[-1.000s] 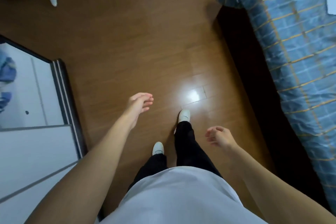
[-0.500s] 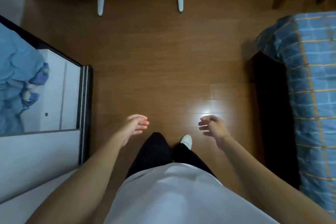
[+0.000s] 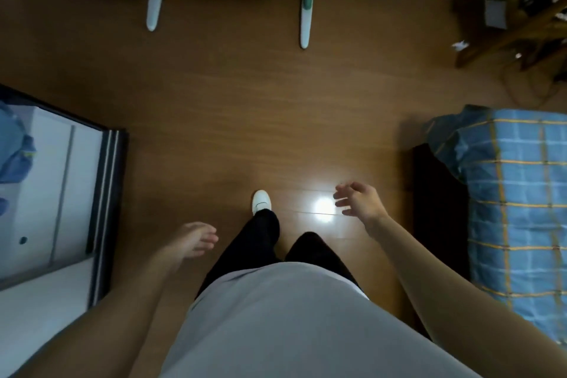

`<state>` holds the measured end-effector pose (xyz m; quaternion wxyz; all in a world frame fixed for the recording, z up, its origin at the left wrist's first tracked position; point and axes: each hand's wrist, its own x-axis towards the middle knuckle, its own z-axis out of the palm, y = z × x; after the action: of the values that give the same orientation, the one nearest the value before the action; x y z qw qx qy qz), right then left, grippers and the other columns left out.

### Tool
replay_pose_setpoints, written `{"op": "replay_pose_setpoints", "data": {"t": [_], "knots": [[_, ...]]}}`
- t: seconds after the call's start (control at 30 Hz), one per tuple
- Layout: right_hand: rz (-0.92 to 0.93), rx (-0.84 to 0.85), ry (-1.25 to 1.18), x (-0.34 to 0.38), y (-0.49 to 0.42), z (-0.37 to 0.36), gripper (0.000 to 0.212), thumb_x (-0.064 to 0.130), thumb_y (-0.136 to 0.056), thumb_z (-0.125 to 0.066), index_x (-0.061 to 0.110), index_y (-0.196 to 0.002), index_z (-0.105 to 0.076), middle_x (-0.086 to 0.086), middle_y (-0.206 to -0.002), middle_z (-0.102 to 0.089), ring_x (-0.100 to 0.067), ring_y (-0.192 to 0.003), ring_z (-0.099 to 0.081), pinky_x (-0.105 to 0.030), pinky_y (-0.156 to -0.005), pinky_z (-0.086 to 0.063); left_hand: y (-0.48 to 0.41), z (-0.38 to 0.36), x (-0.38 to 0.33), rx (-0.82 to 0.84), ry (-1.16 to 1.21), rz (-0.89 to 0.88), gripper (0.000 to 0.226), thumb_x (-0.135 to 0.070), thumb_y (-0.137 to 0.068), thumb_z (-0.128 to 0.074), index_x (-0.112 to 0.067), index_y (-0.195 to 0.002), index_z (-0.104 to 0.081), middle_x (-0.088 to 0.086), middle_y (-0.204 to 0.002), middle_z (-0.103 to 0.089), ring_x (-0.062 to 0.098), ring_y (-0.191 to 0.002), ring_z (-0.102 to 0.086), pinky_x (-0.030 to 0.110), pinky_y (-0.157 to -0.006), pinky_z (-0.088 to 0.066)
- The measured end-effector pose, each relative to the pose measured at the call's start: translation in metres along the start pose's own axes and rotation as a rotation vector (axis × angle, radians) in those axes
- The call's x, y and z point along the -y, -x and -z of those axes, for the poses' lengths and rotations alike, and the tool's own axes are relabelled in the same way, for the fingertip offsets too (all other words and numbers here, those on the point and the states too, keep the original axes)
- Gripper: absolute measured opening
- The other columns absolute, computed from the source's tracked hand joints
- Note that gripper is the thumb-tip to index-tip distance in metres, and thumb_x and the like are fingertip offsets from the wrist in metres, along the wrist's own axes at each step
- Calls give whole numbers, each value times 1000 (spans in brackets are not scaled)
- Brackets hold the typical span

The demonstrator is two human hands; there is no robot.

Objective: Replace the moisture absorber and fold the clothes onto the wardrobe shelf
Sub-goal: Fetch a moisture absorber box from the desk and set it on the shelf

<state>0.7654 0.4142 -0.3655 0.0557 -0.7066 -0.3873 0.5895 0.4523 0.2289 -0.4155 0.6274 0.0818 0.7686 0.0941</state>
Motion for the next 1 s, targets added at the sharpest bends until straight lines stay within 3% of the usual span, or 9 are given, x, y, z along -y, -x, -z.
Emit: {"op": "replay_pose_setpoints", "data": {"t": [0.13,0.3,0.43,0.63,0.73,0.83,0.93,1.0], "knots": [[-132,-24,89,13,-33,22,21,12,-102,-48,0,-109,-64,-10,-88,-67,-21,-73,-62,-33,-68,-48,-12,18,-144,8,25,-169,19,-16,-103,-47,-14,-105,-66,9,-109,-72,21,-96,-67,38,-92,-51],[-255,-27,150,38,-77,44,21,12,-102,-48,1,-107,-65,-10,-87,-68,-22,-73,-63,-34,-68,-51,-14,29,-314,26,79,-429,23,-17,-101,-47,-15,-105,-70,4,-101,-76,19,-94,-72,34,-88,-55],[-280,-8,120,94,-133,51,21,9,-101,-47,-1,-106,-65,-11,-84,-66,-23,-70,-59,-33,-65,-46,-27,38,-411,22,67,-515,24,-17,-100,-49,-12,-108,-70,7,-103,-76,20,-94,-72,33,-86,-54],[-85,54,40,262,-225,63,18,7,-101,-46,1,-104,-63,-13,-88,-64,-20,-68,-56,-29,-60,-42,-68,62,-474,-66,51,-328,22,-16,-102,-48,-11,-109,-69,8,-106,-75,23,-96,-70,40,-94,-52],[54,69,-7,352,-257,66,21,9,-100,-48,0,-107,-65,-12,-91,-67,-20,-73,-60,-30,-64,-45,-88,78,-476,-89,80,-178,20,-16,-102,-49,-13,-106,-68,9,-107,-73,18,-86,-67,35,-85,-52],[201,104,-48,442,-282,64,17,8,-98,-48,7,-100,-65,-8,-89,-69,-18,-75,-63,-29,-65,-47,-106,94,-476,-109,88,-49,22,-14,-102,-51,-4,-115,-66,7,-94,-71,18,-80,-64,29,-72,-49],[324,98,-73,527,-310,58,16,8,-98,-50,14,-91,-64,-7,-87,-69,-17,-72,-64,-28,-62,-48,-119,111,-500,-126,127,-5,24,-6,-102,-49,6,-117,-63,9,-86,-67,20,-73,-61,25,-61,-49],[376,107,-80,572,-326,50,15,7,-96,-51,13,-93,-64,-7,-85,-68,-16,-68,-63,-26,-58,-47,-123,120,-521,-131,137,9,23,-8,-102,-49,3,-116,-63,8,-85,-66,19,-71,-60,25,-61,-45]]}}
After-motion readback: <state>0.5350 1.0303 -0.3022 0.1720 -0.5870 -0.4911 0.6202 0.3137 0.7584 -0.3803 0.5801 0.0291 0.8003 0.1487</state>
